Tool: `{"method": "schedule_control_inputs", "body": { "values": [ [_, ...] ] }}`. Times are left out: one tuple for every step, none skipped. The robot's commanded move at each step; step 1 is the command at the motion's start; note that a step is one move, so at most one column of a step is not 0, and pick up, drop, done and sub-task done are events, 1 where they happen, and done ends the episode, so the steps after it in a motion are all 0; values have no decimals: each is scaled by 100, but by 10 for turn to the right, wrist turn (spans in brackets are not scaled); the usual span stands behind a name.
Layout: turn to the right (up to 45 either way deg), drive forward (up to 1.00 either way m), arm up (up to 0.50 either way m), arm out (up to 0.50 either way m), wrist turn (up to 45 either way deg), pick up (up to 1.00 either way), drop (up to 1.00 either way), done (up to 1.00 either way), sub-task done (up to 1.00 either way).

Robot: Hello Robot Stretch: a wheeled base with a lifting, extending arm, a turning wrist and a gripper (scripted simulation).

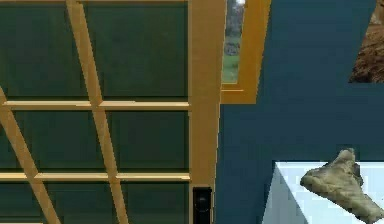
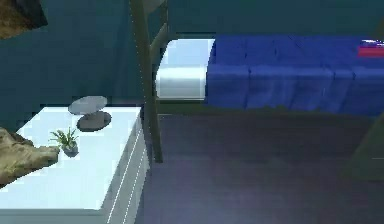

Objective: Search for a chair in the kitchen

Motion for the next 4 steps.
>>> {"method": "schedule_control_inputs", "body": {
  "values": [
    [-360, 0, 0, 0, 0, 0, 0, 0, 0],
    [0, 20, 0, 0, 0, 0, 0, 0, 0],
    [-450, 0, 0, 0, 0, 0, 0, 0, 0],
    [-60, 0, 0, 0, 0, 0, 0, 0, 0]
  ]
}}
